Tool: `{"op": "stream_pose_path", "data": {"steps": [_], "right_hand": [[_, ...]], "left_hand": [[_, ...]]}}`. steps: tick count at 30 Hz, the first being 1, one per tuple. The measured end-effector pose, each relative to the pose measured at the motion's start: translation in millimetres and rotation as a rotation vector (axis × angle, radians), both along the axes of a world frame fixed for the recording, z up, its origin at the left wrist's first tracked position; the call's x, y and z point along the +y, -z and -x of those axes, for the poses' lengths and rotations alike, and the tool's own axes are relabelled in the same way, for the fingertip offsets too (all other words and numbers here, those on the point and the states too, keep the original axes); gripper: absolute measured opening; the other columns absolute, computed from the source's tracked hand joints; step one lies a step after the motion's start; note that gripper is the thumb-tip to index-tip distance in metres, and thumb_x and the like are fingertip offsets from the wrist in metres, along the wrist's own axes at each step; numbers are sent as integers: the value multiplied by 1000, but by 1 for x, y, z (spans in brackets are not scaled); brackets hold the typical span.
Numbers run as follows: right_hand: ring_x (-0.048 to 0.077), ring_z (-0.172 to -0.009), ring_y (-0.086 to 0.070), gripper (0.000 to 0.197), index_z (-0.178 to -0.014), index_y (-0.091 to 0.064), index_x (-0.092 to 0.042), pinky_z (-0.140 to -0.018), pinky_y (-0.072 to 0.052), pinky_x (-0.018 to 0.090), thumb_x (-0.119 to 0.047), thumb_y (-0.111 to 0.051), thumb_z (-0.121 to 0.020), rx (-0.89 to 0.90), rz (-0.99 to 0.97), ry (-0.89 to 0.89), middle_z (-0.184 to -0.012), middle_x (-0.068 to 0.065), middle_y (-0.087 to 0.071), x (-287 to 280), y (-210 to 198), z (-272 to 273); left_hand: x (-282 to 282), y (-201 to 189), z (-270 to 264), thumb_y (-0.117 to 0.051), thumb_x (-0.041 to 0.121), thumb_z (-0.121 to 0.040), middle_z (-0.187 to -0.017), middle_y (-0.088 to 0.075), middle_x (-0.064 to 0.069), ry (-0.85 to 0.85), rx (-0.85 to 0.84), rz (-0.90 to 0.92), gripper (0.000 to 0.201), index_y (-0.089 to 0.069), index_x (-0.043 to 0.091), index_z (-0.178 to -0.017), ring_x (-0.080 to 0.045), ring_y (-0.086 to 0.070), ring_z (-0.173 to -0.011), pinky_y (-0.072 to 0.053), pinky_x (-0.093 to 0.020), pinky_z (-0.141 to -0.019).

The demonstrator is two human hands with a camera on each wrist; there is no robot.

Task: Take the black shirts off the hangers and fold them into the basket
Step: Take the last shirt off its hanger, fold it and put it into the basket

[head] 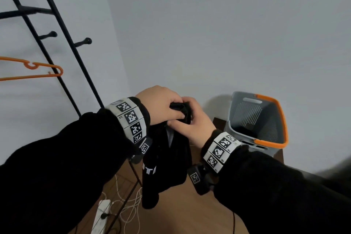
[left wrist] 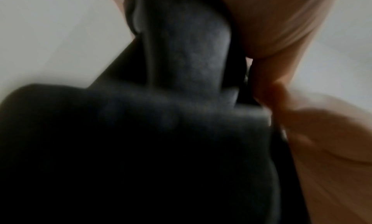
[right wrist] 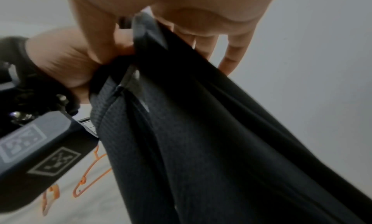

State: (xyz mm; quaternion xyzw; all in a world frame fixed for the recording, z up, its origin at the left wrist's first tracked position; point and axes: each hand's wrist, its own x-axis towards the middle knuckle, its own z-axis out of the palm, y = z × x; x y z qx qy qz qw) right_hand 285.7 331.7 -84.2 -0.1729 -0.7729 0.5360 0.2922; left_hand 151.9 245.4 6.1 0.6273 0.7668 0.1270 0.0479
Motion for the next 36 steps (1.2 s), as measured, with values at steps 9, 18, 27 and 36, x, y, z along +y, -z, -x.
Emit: {"op": "stream_pose_path", "data": {"steps": [9, 18, 27, 36], "right_hand": [[16, -61, -56, 9, -69, -59, -23, -67, -50, 36, -17, -52, -67, -420, -37, -32, -59, -7, -56, 79, 43, -42], [26, -85, -73, 23, -73, -72, -18, -82, -60, 42, -16, -53, -60, -645, 29, -158, -82, 10, -76, 159, 84, -98], [14, -64, -54, 23, -70, -58, -16, -68, -44, 30, -31, -65, -85, -279, 184, 143, -65, 1, -56, 213, 86, -141], [22, -80, -72, 8, -68, -65, -18, -77, -57, 33, -26, -65, -70, -845, -184, 18, -81, 8, -76, 266, 59, -161]], "left_hand": [[65, 2, -29, -57, 48, -88, -76, -57, 9, 5, 204, 70, 26, -61, 23, -89, -17, -56, -80, -35, -29, -66], [114, -4, -43, -56, 45, -91, -77, -60, 8, -21, 136, 73, 24, -57, 21, -90, -16, -58, -77, -43, -32, -68], [156, -23, -44, -59, 42, -91, -82, -63, 3, -110, 75, -76, 25, -59, 17, -91, -21, -60, -81, -49, -38, -78], [184, -53, -21, -59, 38, -92, -82, -58, 6, -180, 147, -135, 13, -57, 24, -91, -23, -57, -88, -40, -32, -76]]}}
